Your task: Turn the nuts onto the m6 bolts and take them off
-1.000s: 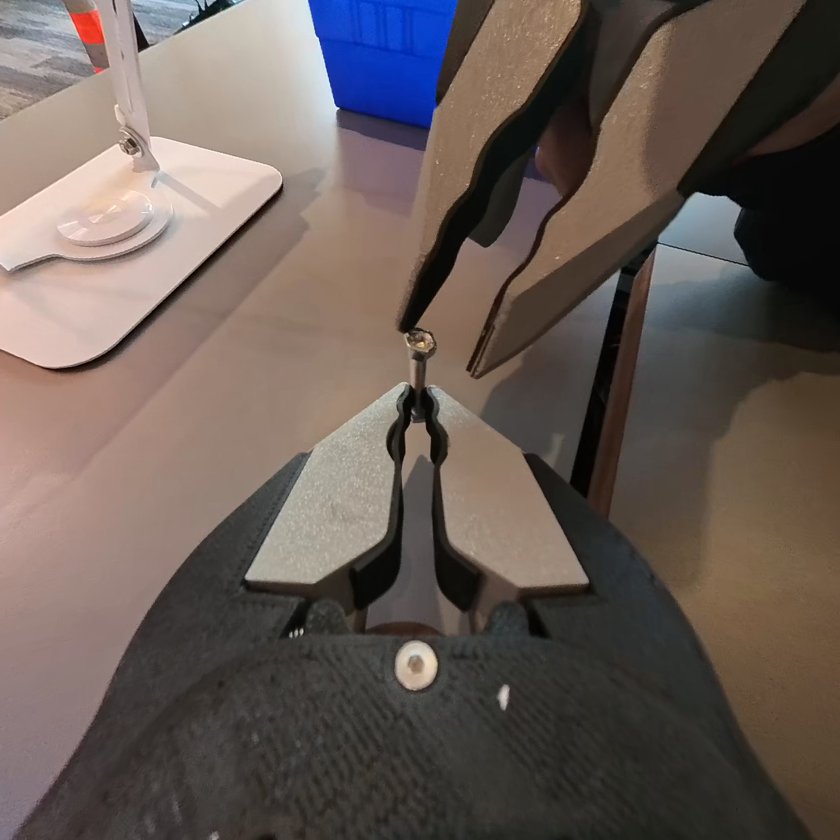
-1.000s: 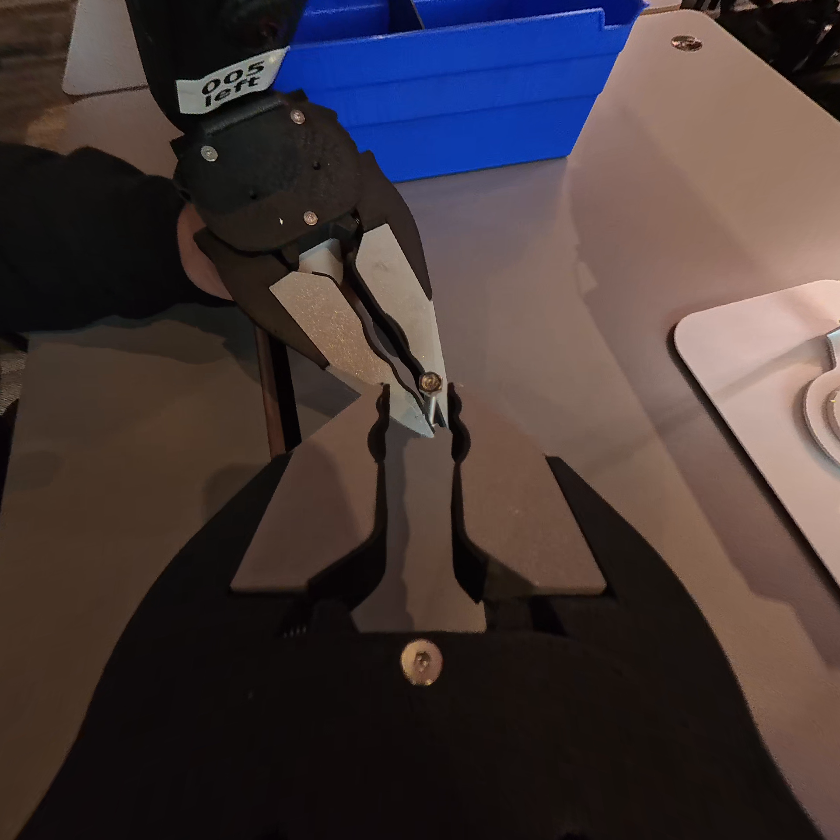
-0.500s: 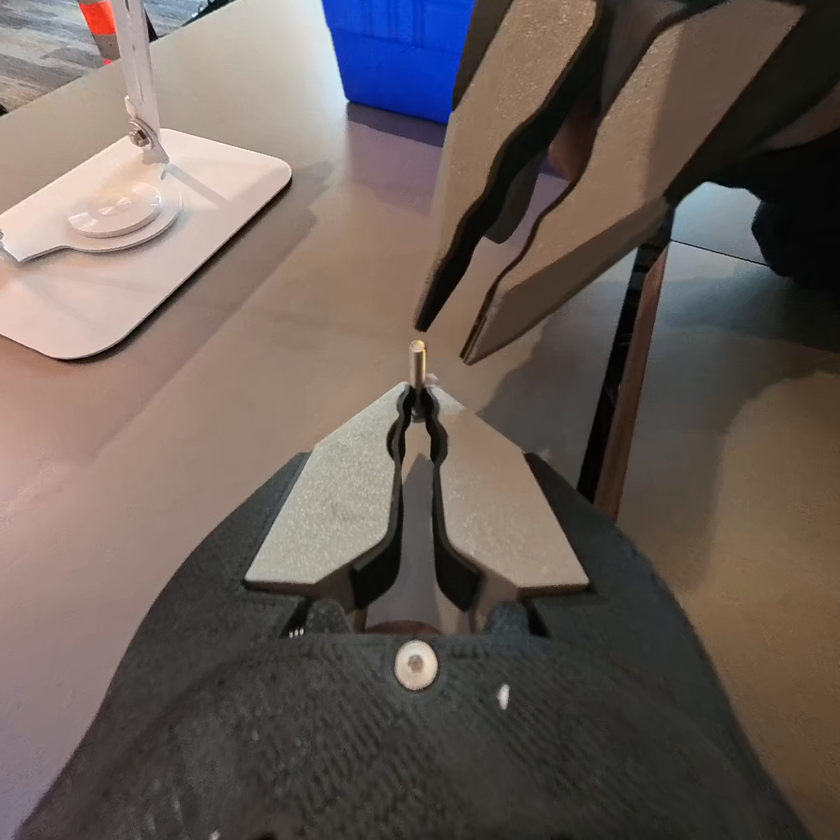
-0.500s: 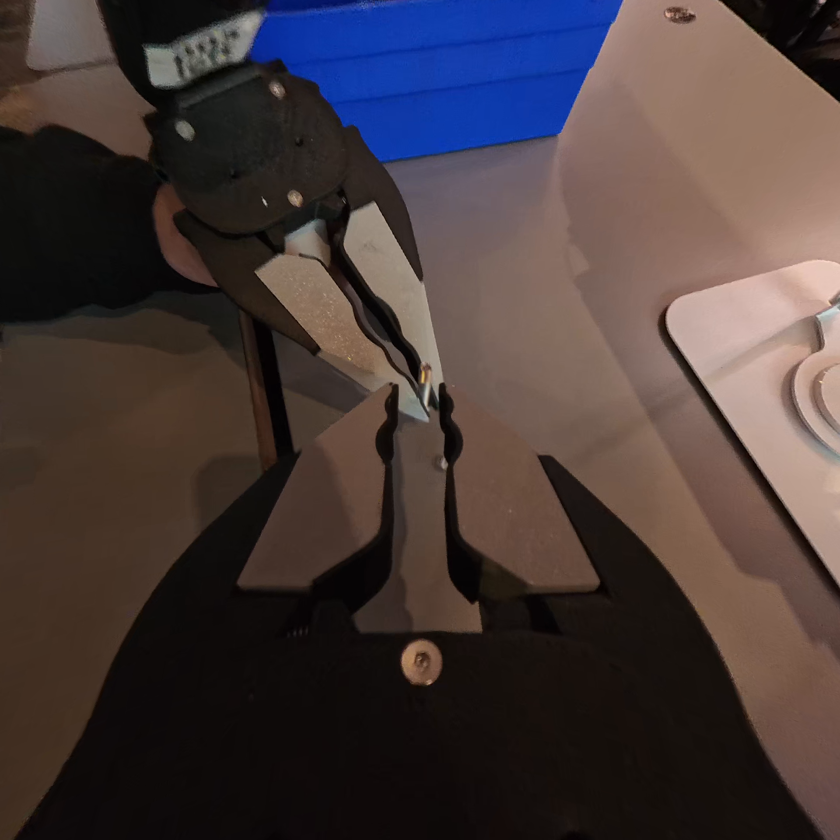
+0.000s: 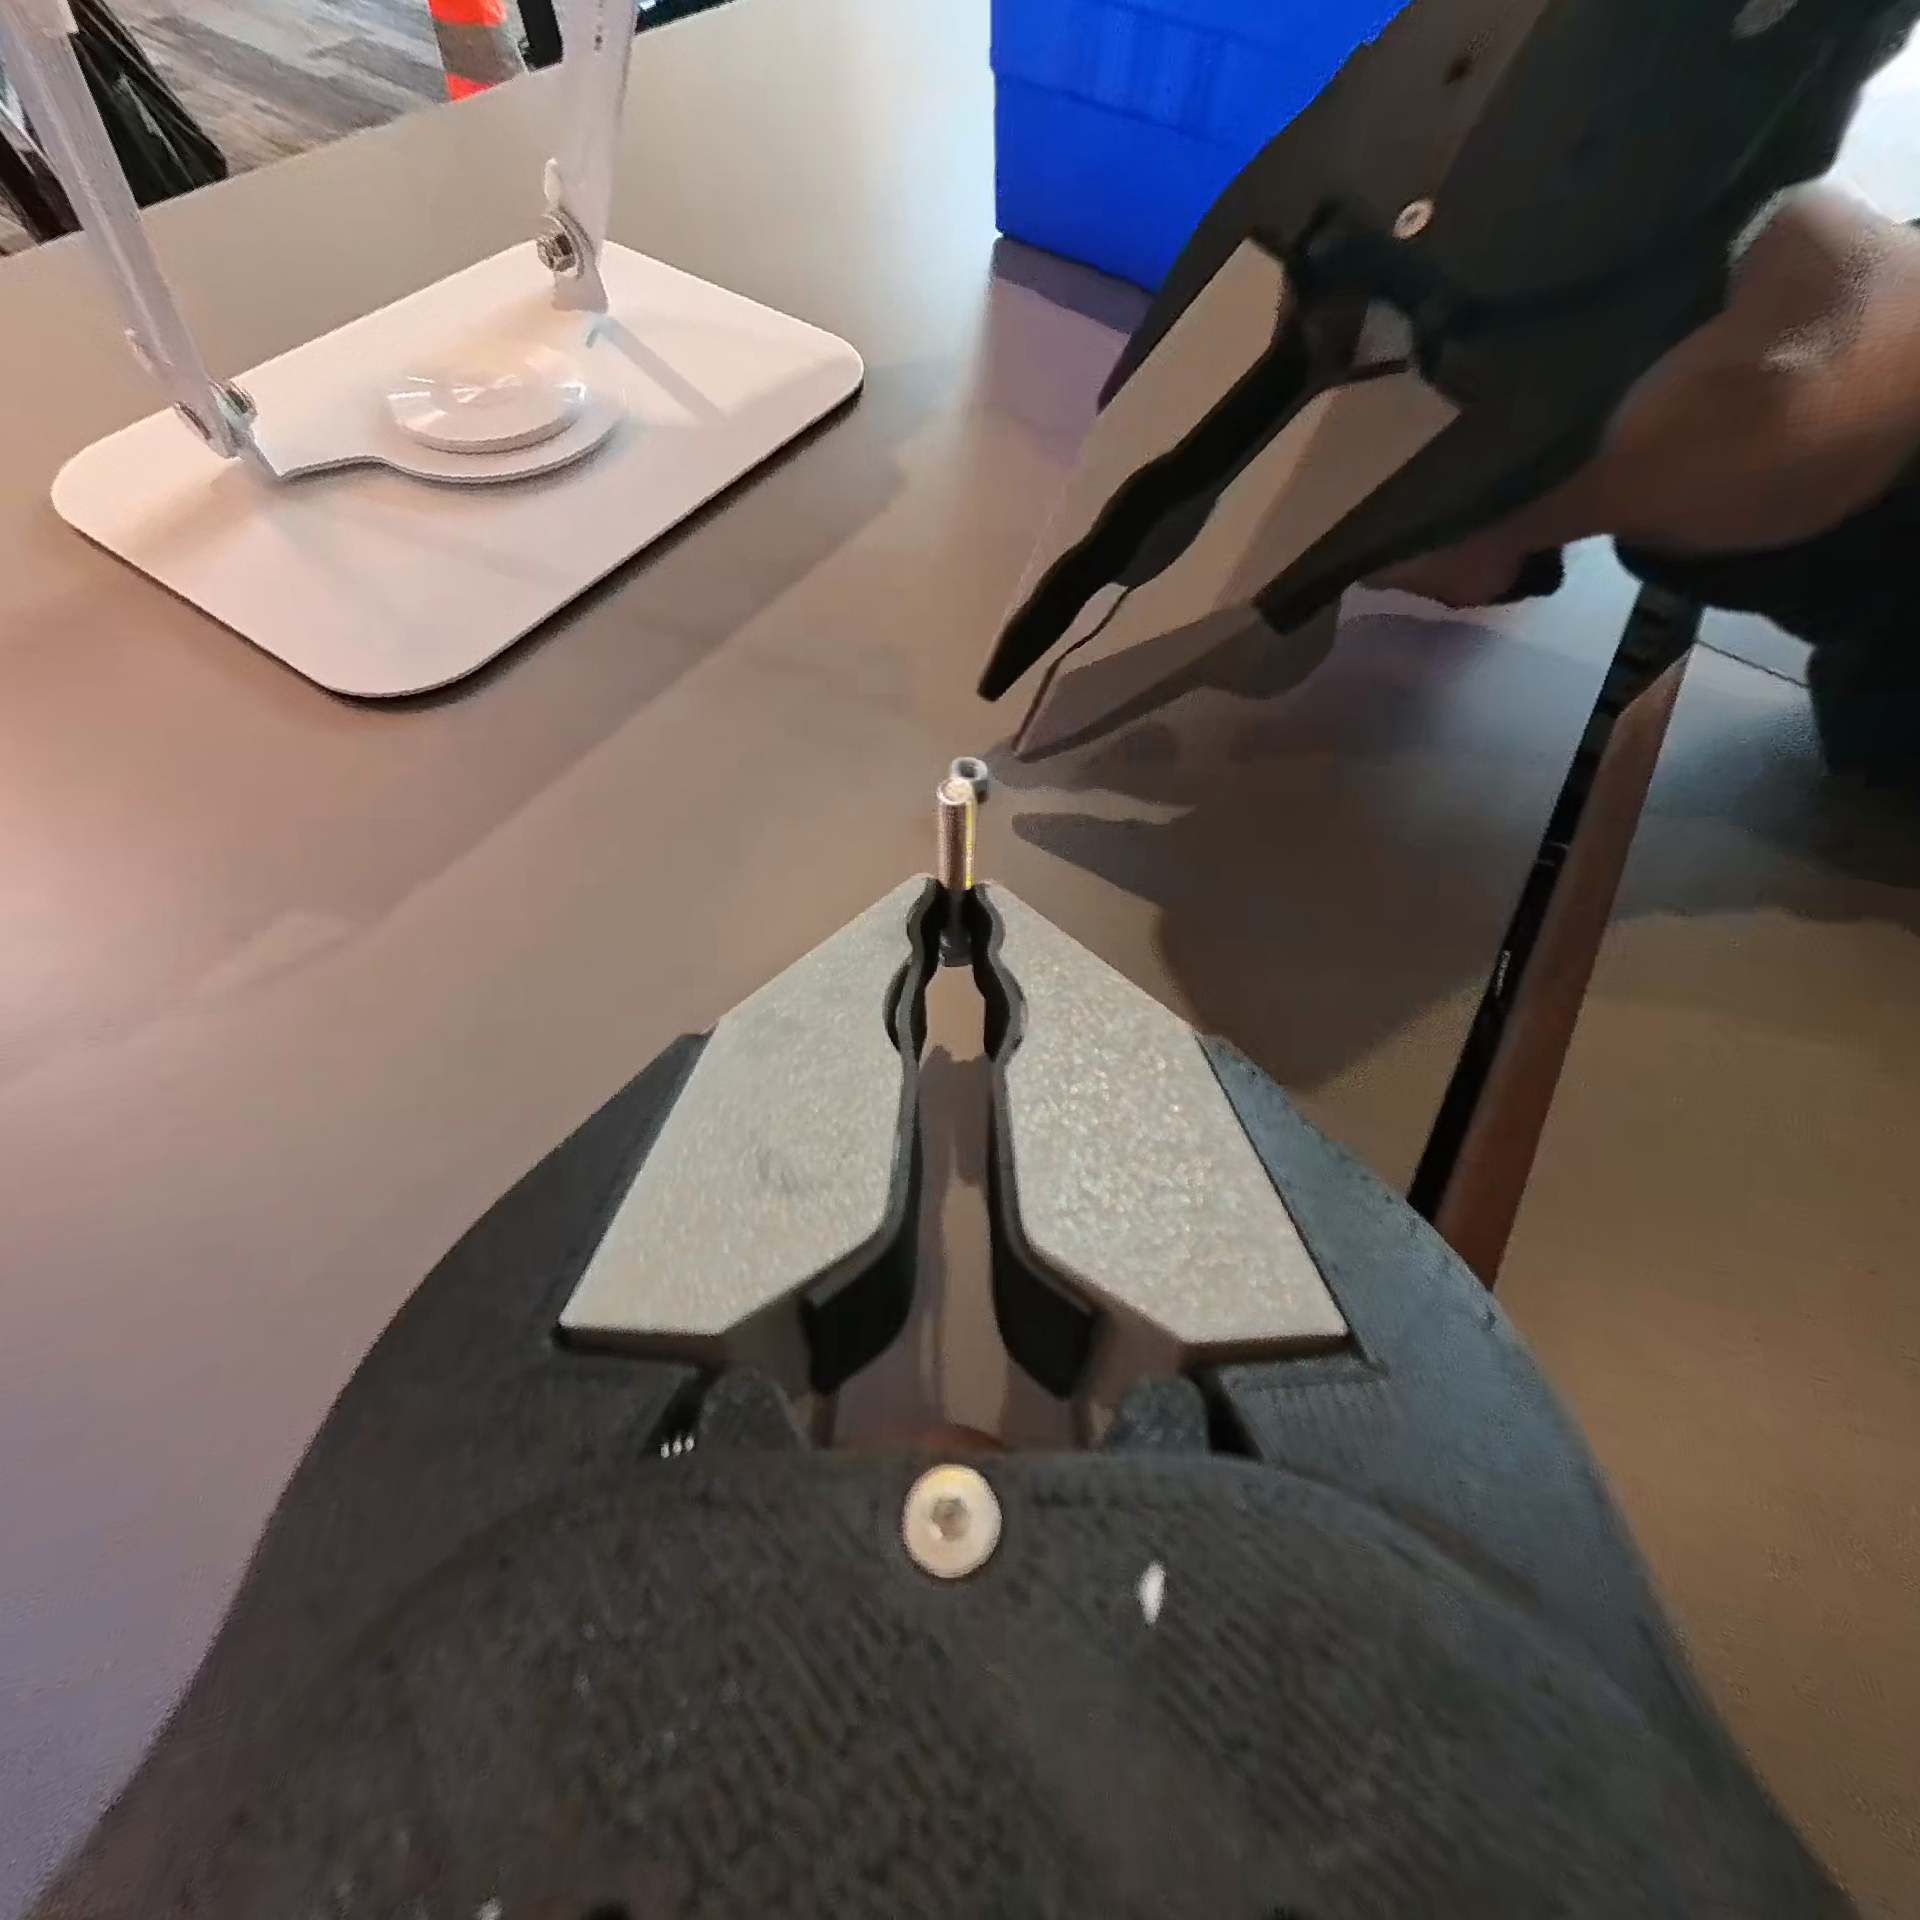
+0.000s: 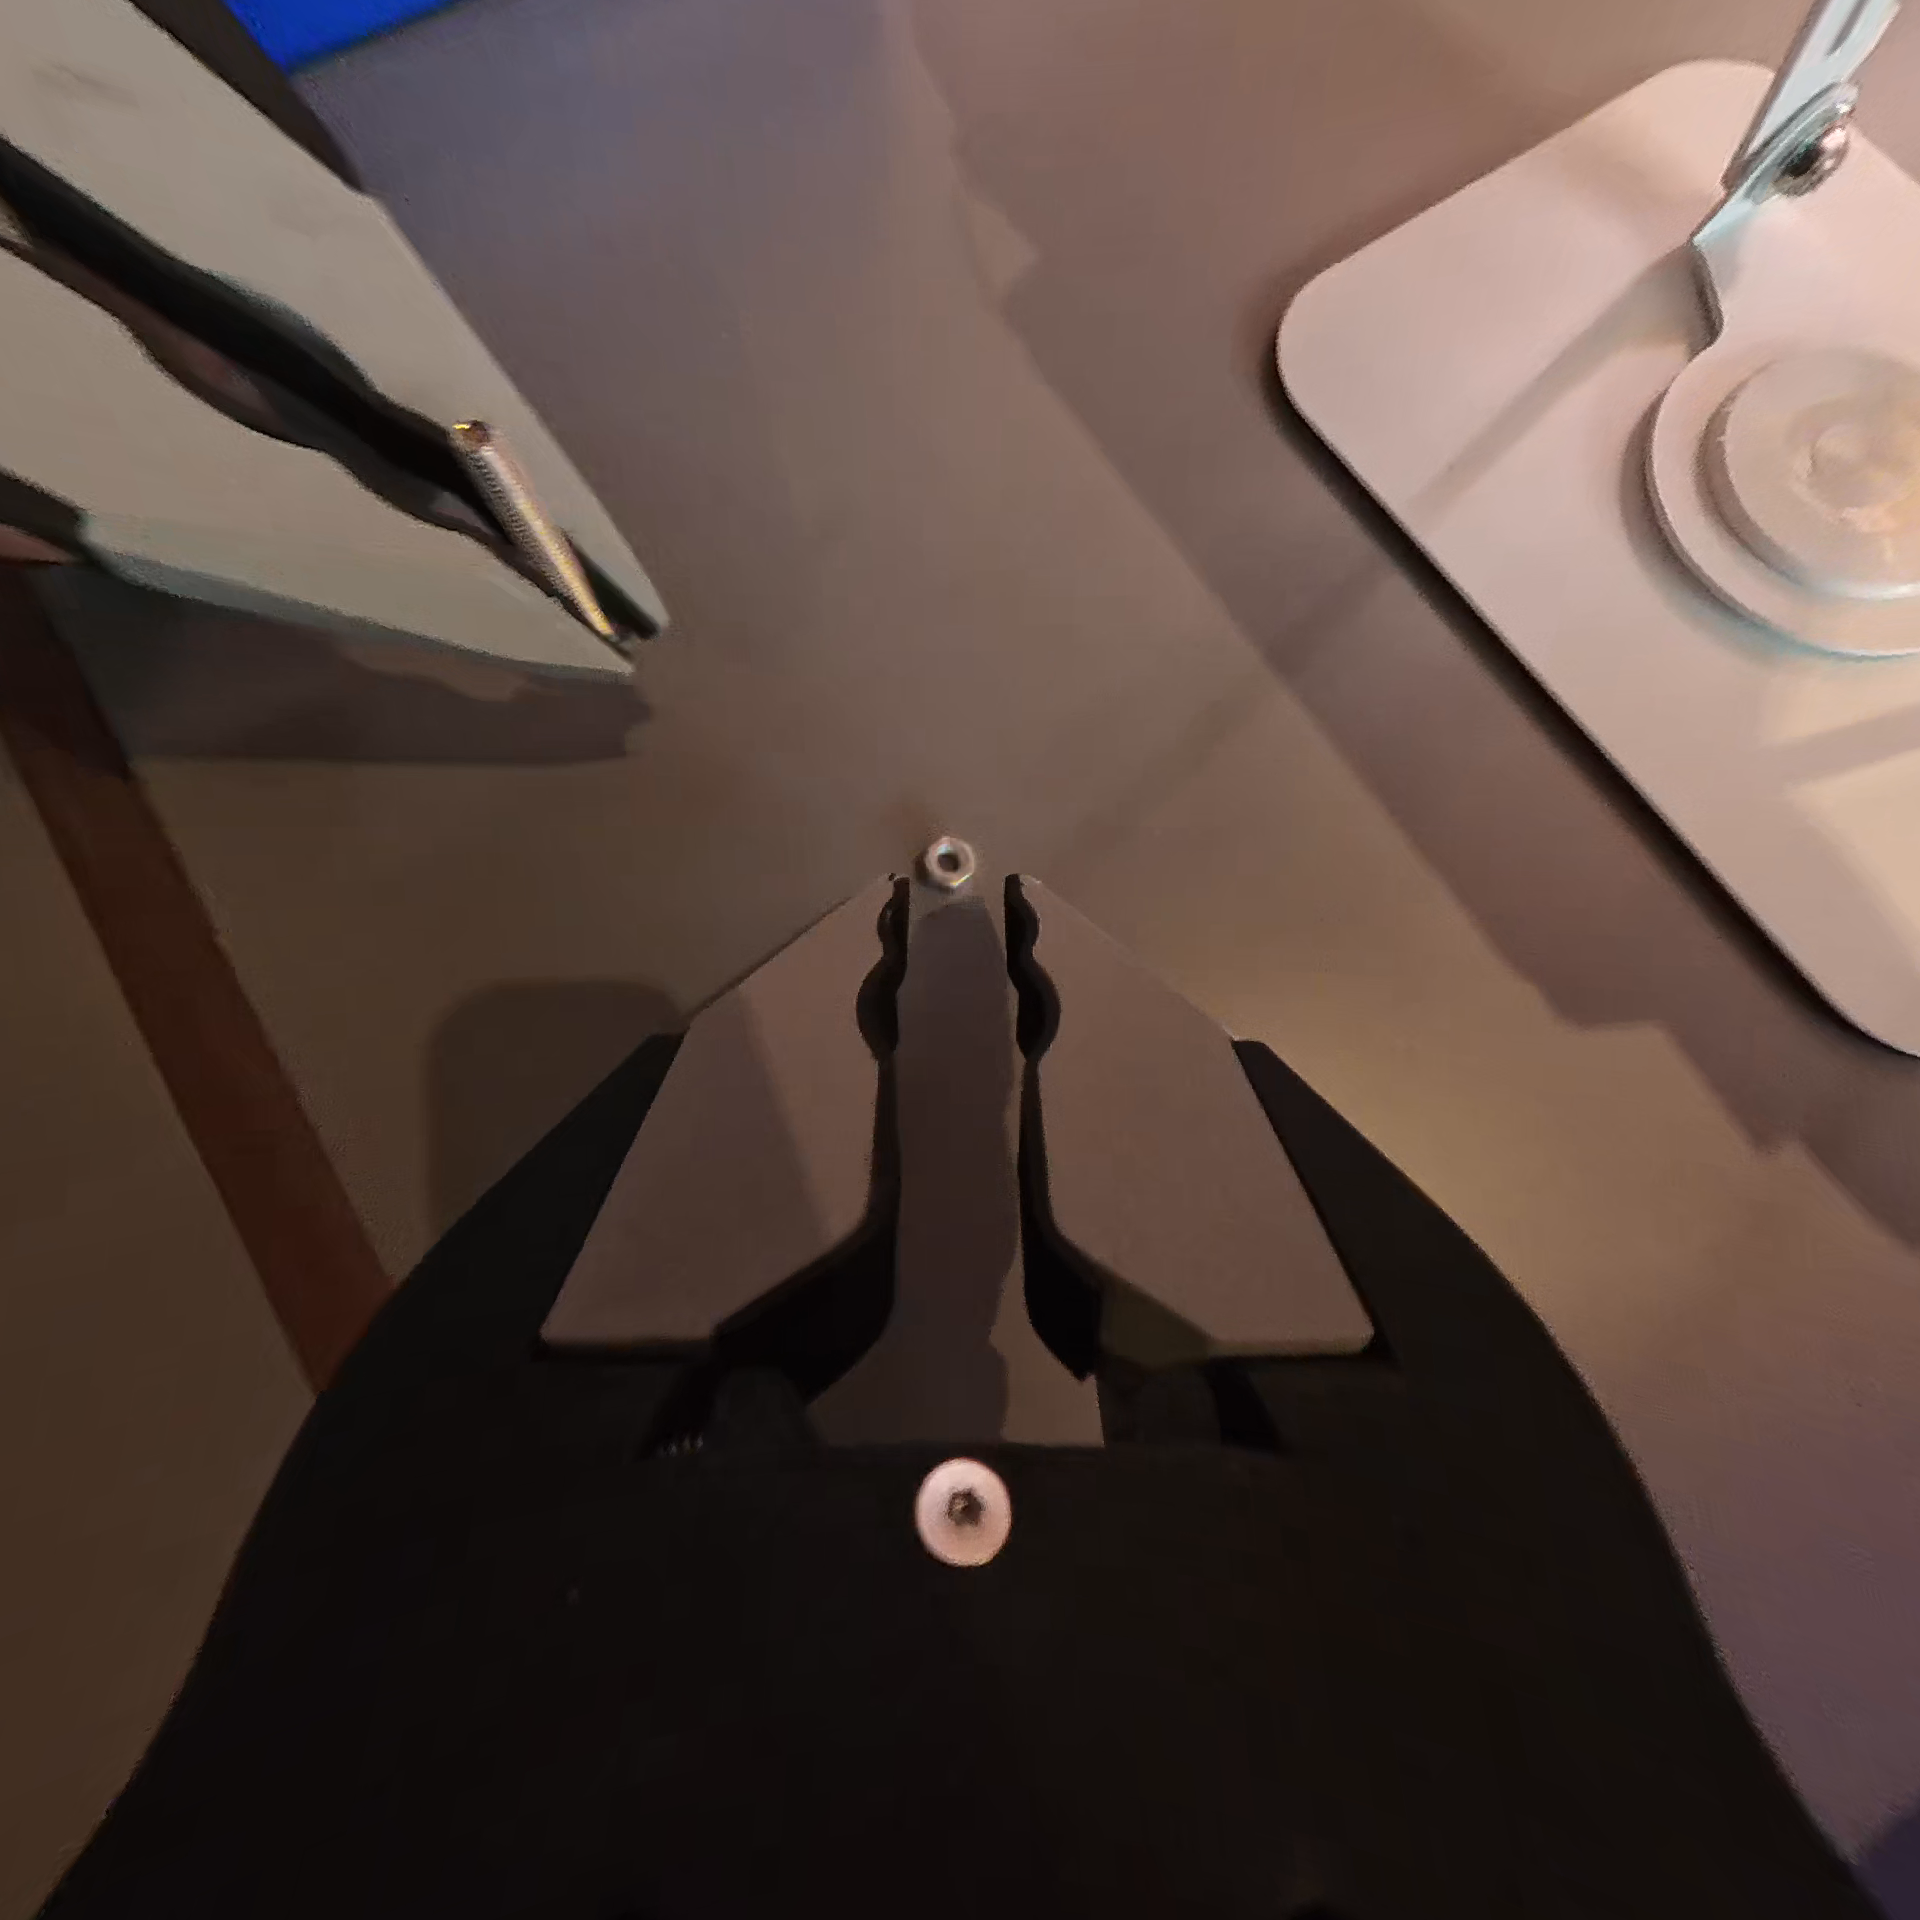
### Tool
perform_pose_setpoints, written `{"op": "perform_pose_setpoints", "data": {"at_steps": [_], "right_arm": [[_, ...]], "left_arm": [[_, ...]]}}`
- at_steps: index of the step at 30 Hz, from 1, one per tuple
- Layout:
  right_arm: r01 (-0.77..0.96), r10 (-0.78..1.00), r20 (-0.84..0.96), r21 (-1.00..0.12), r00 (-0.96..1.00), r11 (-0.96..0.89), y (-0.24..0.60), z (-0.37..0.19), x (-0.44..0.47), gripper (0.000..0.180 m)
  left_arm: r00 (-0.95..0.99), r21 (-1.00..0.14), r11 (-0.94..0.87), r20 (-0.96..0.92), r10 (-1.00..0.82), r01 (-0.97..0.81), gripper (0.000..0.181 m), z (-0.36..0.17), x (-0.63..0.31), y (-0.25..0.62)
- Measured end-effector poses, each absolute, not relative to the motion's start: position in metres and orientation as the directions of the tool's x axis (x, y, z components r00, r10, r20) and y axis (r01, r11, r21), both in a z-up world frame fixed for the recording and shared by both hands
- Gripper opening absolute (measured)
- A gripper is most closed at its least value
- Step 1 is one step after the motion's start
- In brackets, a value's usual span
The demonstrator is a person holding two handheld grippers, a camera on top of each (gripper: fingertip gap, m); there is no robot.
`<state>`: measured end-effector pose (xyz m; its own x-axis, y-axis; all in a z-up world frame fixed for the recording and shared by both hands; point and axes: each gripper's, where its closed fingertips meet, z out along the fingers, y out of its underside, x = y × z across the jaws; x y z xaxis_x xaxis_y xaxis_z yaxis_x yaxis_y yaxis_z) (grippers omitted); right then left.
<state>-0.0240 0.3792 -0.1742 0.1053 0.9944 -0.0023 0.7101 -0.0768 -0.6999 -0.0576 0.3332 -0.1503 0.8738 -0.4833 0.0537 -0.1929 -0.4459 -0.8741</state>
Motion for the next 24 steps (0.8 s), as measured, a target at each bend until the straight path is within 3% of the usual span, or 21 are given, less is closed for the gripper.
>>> {"op": "perform_pose_setpoints", "data": {"at_steps": [8, 15, 24], "right_arm": [[0.723, 0.992, -0.017, -0.683, 0.123, -0.101, 0.382, -0.187, -0.036, 0.019], [0.730, 0.993, 0.016, -0.680, 0.113, -0.072, 0.382, -0.189, -0.035, 0.002], [0.722, 0.994, 0.004, -0.688, 0.108, -0.075, 0.377, -0.188, -0.035, 0.001]], "left_arm": [[0.866, -0.872, -0.443, 0.045, -0.498, -0.209, 0.002, -0.151, -0.053, 0.332], [0.863, -0.869, -0.448, 0.049, -0.502, -0.211, 0.002, -0.153, -0.052, 0.331], [0.863, -0.867, -0.450, 0.048, -0.503, -0.214, 0.002, -0.154, -0.051, 0.331]]}}
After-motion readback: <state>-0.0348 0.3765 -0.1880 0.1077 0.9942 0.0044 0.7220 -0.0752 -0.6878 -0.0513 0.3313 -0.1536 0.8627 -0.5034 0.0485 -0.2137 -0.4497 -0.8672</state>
